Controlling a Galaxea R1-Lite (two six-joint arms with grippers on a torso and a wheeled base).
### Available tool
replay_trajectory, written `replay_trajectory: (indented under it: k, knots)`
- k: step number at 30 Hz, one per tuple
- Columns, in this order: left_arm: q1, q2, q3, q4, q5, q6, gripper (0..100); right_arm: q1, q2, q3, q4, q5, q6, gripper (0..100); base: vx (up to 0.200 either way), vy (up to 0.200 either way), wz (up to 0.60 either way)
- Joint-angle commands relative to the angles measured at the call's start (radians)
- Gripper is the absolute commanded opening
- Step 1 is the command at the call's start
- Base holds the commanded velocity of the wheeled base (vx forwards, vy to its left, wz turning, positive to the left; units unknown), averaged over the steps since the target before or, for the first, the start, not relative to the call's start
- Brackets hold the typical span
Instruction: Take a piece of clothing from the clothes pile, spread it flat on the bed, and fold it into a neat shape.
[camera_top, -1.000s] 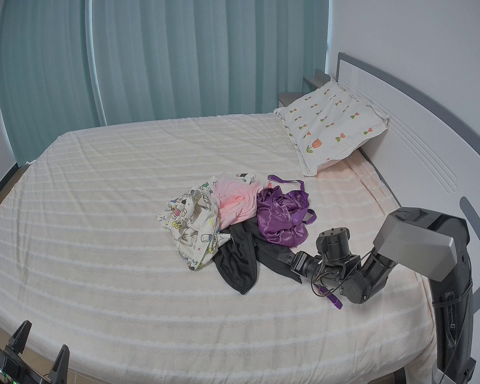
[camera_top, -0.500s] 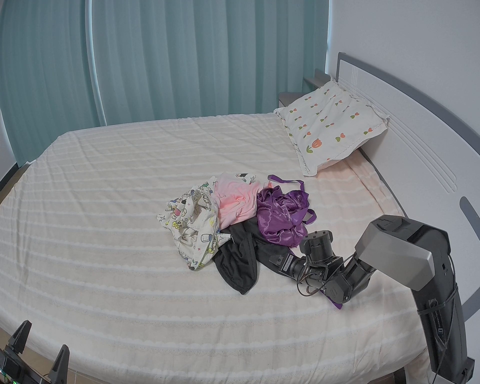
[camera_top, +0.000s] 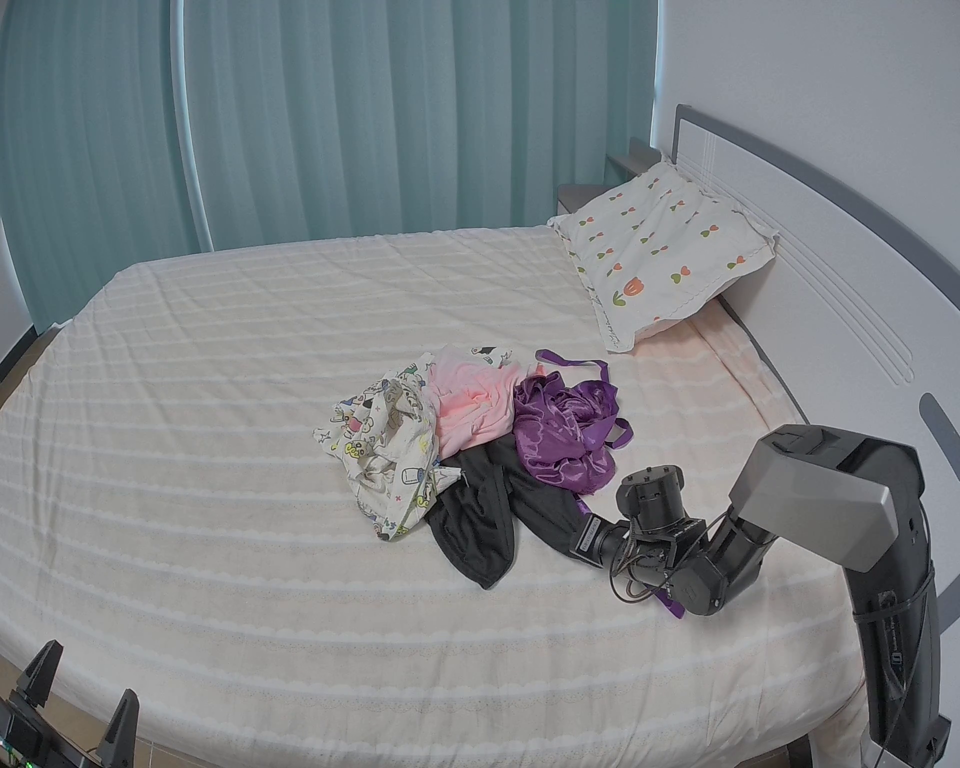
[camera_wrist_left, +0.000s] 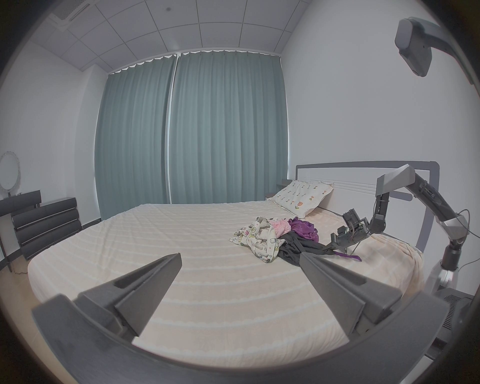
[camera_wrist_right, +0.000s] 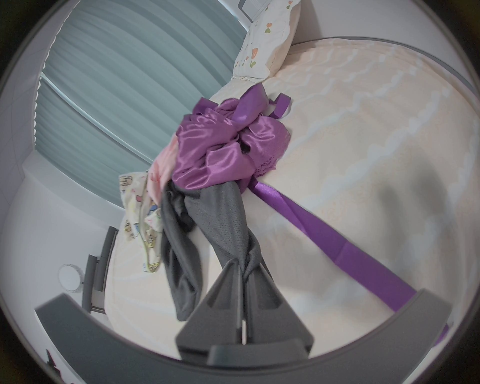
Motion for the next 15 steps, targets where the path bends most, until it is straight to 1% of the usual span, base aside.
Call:
replay_trajectory:
  k: [1,4,5,7,11,13,14,15]
  knots:
    - [0.000,-0.010,0.016,0.000,-0.001,-0.005,100,-0.004,-0.160,0.175,-0.103,0.055,0.038,0,0.000,0.000,0.00]
    - [0.000,-0.010,0.016,0.000,0.000,-0.005,100,0.002,-0.207,0.279,-0.191,0.078,0.044,0,0.000,0.000,0.00]
    - [0.000,-0.010,0.016,0.000,0.000,-0.007,100,0.002,-0.209,0.284,-0.196,0.080,0.044,0,0.000,0.000,0.00]
    - [0.000,-0.010,0.016,-0.002,0.000,-0.013,100,0.004,-0.243,0.362,-0.264,0.087,0.044,0,0.000,0.000,0.00]
    - [0.000,-0.010,0.015,-0.005,0.000,-0.015,100,0.004,-0.275,0.432,-0.331,0.095,0.045,0,0.000,0.000,0.00]
    - [0.000,0.011,-0.073,-0.040,0.002,-0.068,100,0.004,-0.289,0.463,-0.366,0.109,0.045,0,0.000,0.000,0.00]
    - [0.000,0.064,-0.176,-0.056,0.010,-0.140,100,0.005,-0.295,0.478,-0.382,0.118,0.045,0,0.000,0.000,0.00]
    - [0.000,0.064,-0.176,-0.056,0.010,-0.140,100,0.005,-0.295,0.478,-0.382,0.118,0.045,0,0.000,0.000,0.00]
